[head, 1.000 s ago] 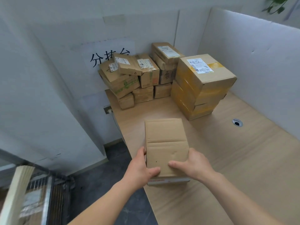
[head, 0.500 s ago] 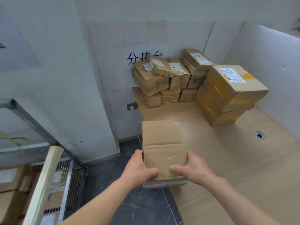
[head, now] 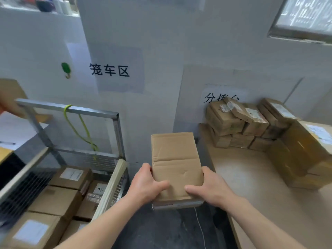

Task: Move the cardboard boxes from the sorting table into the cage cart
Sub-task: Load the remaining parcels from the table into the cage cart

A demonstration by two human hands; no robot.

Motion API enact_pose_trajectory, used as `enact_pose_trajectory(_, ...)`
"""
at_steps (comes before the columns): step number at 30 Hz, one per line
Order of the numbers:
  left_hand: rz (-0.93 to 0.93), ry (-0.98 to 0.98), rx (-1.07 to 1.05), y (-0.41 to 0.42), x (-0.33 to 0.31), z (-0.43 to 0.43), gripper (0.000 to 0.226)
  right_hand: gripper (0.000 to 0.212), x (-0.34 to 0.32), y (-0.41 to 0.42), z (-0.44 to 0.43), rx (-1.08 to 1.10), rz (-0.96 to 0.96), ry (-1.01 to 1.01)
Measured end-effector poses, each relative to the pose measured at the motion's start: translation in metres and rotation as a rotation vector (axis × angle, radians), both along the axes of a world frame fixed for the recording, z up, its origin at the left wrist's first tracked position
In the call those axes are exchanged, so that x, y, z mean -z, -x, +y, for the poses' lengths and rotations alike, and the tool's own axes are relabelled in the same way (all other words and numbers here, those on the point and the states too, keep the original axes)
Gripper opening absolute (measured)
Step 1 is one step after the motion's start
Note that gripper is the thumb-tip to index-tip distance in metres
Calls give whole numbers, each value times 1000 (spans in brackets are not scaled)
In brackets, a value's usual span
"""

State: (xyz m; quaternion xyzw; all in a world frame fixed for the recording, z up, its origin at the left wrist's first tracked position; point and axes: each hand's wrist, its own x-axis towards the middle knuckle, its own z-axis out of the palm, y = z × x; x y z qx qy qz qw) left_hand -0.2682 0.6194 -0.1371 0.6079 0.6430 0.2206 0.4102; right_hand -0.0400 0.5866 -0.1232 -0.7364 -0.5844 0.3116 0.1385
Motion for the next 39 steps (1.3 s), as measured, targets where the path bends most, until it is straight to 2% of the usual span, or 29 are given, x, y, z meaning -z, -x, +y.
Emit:
enact_pose_trajectory(6, 8, -77, -165, 71, -19, -10, 52, 64, -18, 68, 22, -159, 50, -51)
enact_pose_trajectory(12, -59, -57, -402, 121, -34, -31, 46, 64, -27, 121, 43, -347, 106, -75)
enact_pose_trajectory(17, -229, -94, -598, 142, -41, -54, 42, 69, -39, 151, 56, -510, 204, -109)
enact_pose_trajectory(23, -509, -117, -798, 151, -39, -88, 55, 69, -44, 177, 72, -624, 383, -158)
enact_pose_trajectory(25, -610, -149, -853, 151, -39, -99, 46, 64, -42, 187, 76, -613, 560, -81)
enact_pose_trajectory(28, -624, -207, -932, 154, -39, -113, 45, 55, -38, 204, 77, -675, 743, 79)
enact_pose_trajectory(31, -653, -262, -996, 166, -38, -124, 53, 65, -34, 221, 78, -752, 793, 167)
enact_pose_trajectory(33, -616, -289, -1011, 177, -37, -132, 59, 63, -37, 234, 76, -790, 803, 212)
enact_pose_trajectory(36, -591, -321, -1012, 195, -38, -143, 50, 64, -38, 257, 77, -828, 845, 273)
enact_pose_trajectory(39, -530, -340, -1011, 217, -38, -151, 62, 75, -36, 285, 77, -817, 866, 326)
